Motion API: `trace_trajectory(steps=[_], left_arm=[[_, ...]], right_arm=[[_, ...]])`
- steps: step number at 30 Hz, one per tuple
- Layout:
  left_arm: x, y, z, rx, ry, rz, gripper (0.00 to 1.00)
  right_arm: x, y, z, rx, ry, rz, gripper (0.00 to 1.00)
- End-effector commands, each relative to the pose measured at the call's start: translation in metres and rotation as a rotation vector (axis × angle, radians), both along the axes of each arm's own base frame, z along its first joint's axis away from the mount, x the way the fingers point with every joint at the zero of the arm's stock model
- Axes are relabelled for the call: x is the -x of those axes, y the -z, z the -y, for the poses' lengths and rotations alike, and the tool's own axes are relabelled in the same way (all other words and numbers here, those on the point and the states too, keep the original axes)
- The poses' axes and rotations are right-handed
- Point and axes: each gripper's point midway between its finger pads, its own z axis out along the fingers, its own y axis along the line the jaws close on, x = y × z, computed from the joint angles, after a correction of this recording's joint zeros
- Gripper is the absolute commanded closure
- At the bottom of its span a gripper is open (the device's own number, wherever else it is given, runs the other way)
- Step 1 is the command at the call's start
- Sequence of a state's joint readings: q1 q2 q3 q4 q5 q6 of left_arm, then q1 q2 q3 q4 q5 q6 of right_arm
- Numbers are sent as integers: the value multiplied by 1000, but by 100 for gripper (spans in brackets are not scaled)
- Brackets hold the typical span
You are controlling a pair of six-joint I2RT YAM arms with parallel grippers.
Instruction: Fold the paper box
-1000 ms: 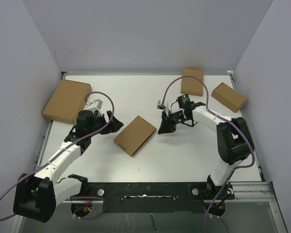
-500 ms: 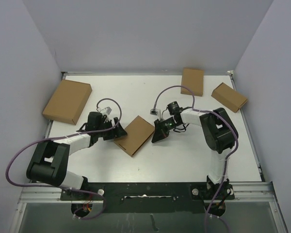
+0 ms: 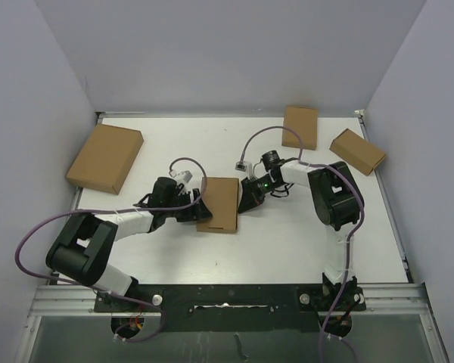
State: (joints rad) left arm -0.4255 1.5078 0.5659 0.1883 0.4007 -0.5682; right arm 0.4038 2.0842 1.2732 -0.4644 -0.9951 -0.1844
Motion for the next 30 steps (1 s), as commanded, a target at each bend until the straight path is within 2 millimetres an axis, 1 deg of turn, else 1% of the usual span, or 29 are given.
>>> trace_trajectory(steps=[1,2,4,5,6,8,10,11,12,13,14,15,16,19,21,23,26,28,30], left_arm=[[3,-24,18,73,-19,39,37],[0,-29,14,64,-50,56,36],[-4,-42,5,55,-105,103,34],[-5,-51,0,54,-130,131,33],[-6,-57,-5,49,-154,158,32],[-7,-73,-14,48,-202,214,29],[-6,-85,-25,31,-237,269,24],[-6,-90,-31,26,-260,298,19],[-5,-99,-34,47,-272,338,14],[-3,-103,-36,67,-285,357,5],[-1,-103,-36,95,-303,359,3],[1,-103,-36,122,-309,361,2],[4,-102,-35,150,-315,353,2],[10,-93,-31,175,-299,321,2],[14,-83,-30,175,-300,280,5],[16,-78,-28,187,-302,266,7],[15,-74,-27,182,-304,252,9],[14,-73,-27,174,-308,245,9],[13,-71,-26,168,-312,239,9]], right_arm=[[-5,-29,8,-14,-115,175,100],[-9,-32,18,12,-123,230,99],[-13,-39,39,50,-115,295,98],[-16,-45,48,56,-105,331,96],[-18,-56,54,56,-91,373,93],[-18,-69,61,51,-64,417,80],[-14,-81,60,20,-36,437,63],[-10,-85,57,-13,-18,425,53],[-7,-91,52,-66,2,400,42],[-4,-95,47,-122,26,361,33],[-1,-97,42,-166,47,316,26],[0,-96,37,-199,65,262,22],[0,-92,34,-204,96,199,20],[-9,-76,26,-165,140,103,19],[-16,-69,21,-150,179,45,19],[-20,-63,15,-136,197,15,20],[-18,-50,5,-81,221,-36,26],[-19,-39,2,-41,247,-65,29],[-21,-29,1,-24,280,-117,35]])
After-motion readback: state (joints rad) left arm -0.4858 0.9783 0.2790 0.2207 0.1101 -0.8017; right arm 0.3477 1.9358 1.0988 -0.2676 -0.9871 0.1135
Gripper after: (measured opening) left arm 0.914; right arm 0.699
